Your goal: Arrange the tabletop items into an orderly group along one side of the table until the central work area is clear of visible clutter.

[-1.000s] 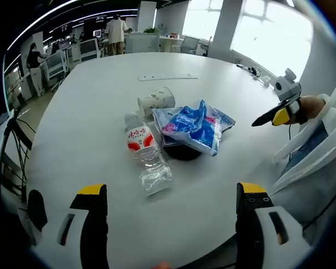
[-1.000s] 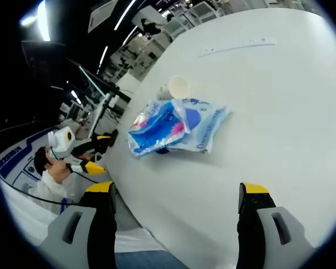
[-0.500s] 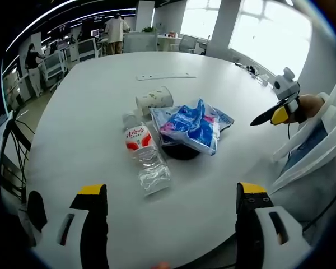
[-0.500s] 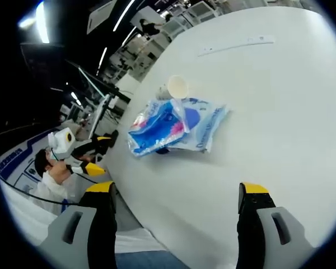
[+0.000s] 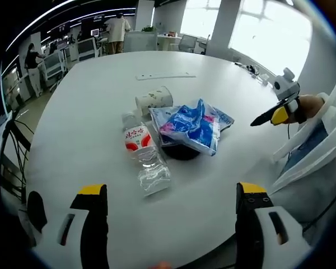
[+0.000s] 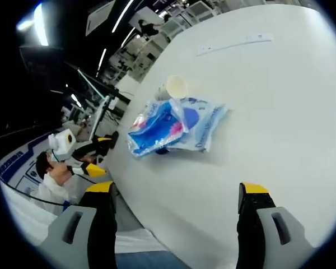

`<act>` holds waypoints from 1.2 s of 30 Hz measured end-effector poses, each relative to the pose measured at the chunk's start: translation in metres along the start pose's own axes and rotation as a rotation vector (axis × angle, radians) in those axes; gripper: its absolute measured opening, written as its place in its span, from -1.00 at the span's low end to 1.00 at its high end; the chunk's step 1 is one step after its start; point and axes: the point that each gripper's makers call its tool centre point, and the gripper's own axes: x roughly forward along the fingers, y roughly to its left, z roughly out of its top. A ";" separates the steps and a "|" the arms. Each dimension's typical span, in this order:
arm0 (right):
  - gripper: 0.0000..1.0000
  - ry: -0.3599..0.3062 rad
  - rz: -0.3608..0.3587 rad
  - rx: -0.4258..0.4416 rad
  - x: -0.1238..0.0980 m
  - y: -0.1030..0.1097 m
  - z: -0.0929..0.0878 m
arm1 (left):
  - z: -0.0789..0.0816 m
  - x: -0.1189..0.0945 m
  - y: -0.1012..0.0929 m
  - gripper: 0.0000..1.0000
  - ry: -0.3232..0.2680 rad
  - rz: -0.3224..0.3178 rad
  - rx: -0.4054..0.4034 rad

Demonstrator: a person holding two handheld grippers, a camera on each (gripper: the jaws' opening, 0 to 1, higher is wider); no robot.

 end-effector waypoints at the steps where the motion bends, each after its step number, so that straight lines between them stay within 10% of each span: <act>1: 0.79 -0.003 0.000 0.002 0.000 0.000 0.001 | 0.000 0.000 0.000 0.97 -0.001 0.001 -0.001; 36: 0.72 -0.059 0.017 0.033 -0.009 -0.001 0.002 | -0.006 -0.001 -0.005 0.94 0.004 0.005 -0.008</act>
